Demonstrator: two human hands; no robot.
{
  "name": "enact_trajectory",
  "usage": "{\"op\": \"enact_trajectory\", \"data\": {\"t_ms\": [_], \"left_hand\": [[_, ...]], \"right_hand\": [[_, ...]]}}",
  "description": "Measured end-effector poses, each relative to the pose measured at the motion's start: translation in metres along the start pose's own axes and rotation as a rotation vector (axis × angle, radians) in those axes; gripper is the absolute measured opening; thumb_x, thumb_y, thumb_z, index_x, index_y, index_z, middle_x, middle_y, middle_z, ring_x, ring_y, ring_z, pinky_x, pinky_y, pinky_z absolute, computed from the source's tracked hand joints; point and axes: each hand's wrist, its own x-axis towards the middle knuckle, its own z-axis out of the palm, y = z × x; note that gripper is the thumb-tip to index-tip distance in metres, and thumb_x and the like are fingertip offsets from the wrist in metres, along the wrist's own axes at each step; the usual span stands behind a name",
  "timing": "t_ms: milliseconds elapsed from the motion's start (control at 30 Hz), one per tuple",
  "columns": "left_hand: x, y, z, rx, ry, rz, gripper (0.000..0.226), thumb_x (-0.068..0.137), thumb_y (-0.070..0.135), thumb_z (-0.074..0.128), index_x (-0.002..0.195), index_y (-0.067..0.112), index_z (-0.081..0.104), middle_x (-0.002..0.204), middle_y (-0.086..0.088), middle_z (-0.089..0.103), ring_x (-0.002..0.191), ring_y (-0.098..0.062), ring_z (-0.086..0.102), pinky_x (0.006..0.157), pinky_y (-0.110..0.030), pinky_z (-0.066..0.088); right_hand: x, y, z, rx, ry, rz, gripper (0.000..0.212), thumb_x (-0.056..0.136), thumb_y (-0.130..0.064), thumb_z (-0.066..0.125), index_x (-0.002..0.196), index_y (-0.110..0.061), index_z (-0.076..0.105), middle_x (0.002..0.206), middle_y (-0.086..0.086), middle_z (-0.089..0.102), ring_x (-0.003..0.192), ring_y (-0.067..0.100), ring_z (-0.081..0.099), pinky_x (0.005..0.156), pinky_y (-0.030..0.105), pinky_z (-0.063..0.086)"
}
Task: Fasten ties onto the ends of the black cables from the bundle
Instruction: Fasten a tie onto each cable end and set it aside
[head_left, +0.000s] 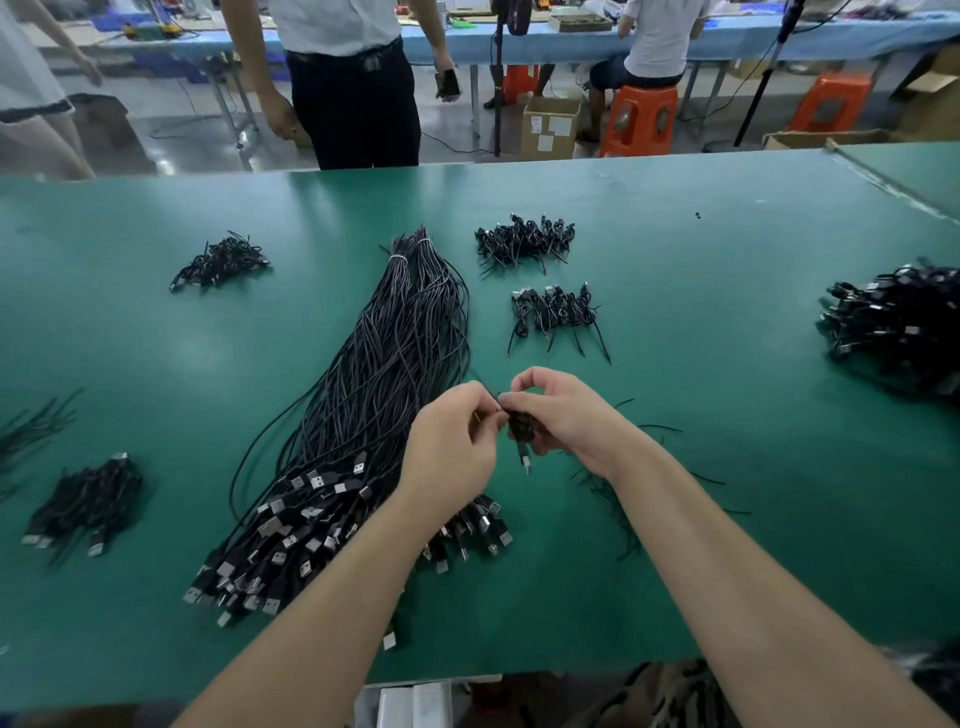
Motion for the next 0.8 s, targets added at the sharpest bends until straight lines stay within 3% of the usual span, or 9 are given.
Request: {"op": "enact_trajectory", "data": {"t_ms": [100, 167, 267, 367, 433, 500, 567, 633, 800], "left_hand": [[-0.001, 0.001, -0.002, 0.430, 0.079, 0.434, 0.017, 0.078, -0.003, 0.075, 0.080, 0.009, 0.063, 0.071, 0.000, 0.058, 0.054, -0.023, 0.042, 0.061, -0.026, 0.028], [0.000, -0.005, -0.002, 0.442, 0.073, 0.478, 0.014, 0.079, -0.002, 0.073, 0.081, 0.008, 0.063, 0.073, -0.003, 0.059, 0.055, -0.025, 0.044, 0.061, -0.029, 0.033], [0.002, -0.006, -0.004, 0.069, 0.018, 0.012, 0.015, 0.093, 0.008, 0.067, 0.079, 0.010, 0.061, 0.070, 0.001, 0.059, 0.059, -0.017, 0.053, 0.059, -0.032, 0.044], [0.009, -0.012, -0.008, -0.393, -0.103, -0.452, 0.018, 0.094, 0.012, 0.068, 0.076, 0.013, 0.065, 0.056, -0.002, 0.060, 0.050, -0.014, 0.051, 0.060, -0.032, 0.044], [0.009, -0.015, -0.011, -0.622, -0.142, -0.559, 0.026, 0.093, 0.008, 0.068, 0.068, 0.017, 0.066, 0.055, -0.004, 0.058, 0.050, -0.016, 0.049, 0.065, -0.034, 0.039], [0.007, -0.015, -0.010, -0.686, -0.137, -0.560, 0.029, 0.093, 0.005, 0.067, 0.067, 0.017, 0.065, 0.056, -0.004, 0.056, 0.051, -0.016, 0.048, 0.063, -0.034, 0.038], [0.006, -0.015, -0.007, -0.597, -0.095, -0.501, 0.022, 0.094, 0.008, 0.068, 0.073, 0.013, 0.063, 0.054, -0.004, 0.056, 0.052, -0.018, 0.048, 0.061, -0.033, 0.040], [0.007, -0.015, -0.005, -0.404, -0.053, -0.359, 0.022, 0.094, 0.010, 0.069, 0.074, 0.015, 0.061, 0.055, 0.000, 0.057, 0.054, -0.018, 0.050, 0.057, -0.035, 0.043], [0.001, -0.016, -0.007, 0.395, 0.087, 0.402, 0.024, 0.079, -0.010, 0.070, 0.073, 0.011, 0.059, 0.070, 0.002, 0.056, 0.054, -0.023, 0.039, 0.062, -0.029, 0.034]], "right_hand": [[0.001, 0.000, 0.000, 0.065, -0.018, 0.099, 0.010, 0.095, -0.015, 0.063, 0.085, -0.016, 0.065, 0.077, 0.008, 0.055, 0.051, 0.013, 0.041, 0.047, 0.025, 0.035], [0.001, 0.000, -0.001, 0.089, -0.030, 0.102, 0.017, 0.099, -0.016, 0.060, 0.088, -0.013, 0.073, 0.076, 0.007, 0.060, 0.054, 0.013, 0.047, 0.047, 0.024, 0.041], [-0.001, 0.001, -0.003, 0.127, -0.105, 0.005, 0.024, 0.103, -0.007, 0.052, 0.101, -0.012, 0.075, 0.079, 0.006, 0.070, 0.061, 0.012, 0.059, 0.055, 0.024, 0.051], [-0.004, 0.003, -0.004, -0.093, -0.123, -0.158, 0.029, 0.095, -0.002, 0.063, 0.105, -0.026, 0.076, 0.093, -0.002, 0.070, 0.070, 0.008, 0.057, 0.061, 0.020, 0.049], [-0.004, 0.005, -0.003, -0.245, -0.064, -0.228, 0.021, 0.090, -0.015, 0.074, 0.103, -0.031, 0.076, 0.104, -0.006, 0.067, 0.078, 0.010, 0.060, 0.065, 0.023, 0.052], [-0.003, 0.006, 0.000, -0.290, -0.015, -0.264, 0.016, 0.088, -0.026, 0.077, 0.104, -0.026, 0.077, 0.102, 0.001, 0.072, 0.082, 0.016, 0.062, 0.070, 0.030, 0.052], [-0.003, 0.007, 0.003, -0.286, -0.007, -0.278, 0.014, 0.093, -0.029, 0.071, 0.099, -0.018, 0.078, 0.084, 0.010, 0.071, 0.071, 0.017, 0.055, 0.066, 0.030, 0.045], [-0.003, 0.007, 0.005, -0.272, 0.001, -0.237, 0.027, 0.098, -0.030, 0.064, 0.089, -0.008, 0.076, 0.073, 0.010, 0.065, 0.065, 0.017, 0.052, 0.065, 0.031, 0.044], [-0.002, 0.001, 0.003, -0.066, -0.069, 0.011, 0.033, 0.100, -0.030, 0.062, 0.089, -0.005, 0.079, 0.071, 0.006, 0.071, 0.060, 0.014, 0.055, 0.060, 0.025, 0.051]]}}
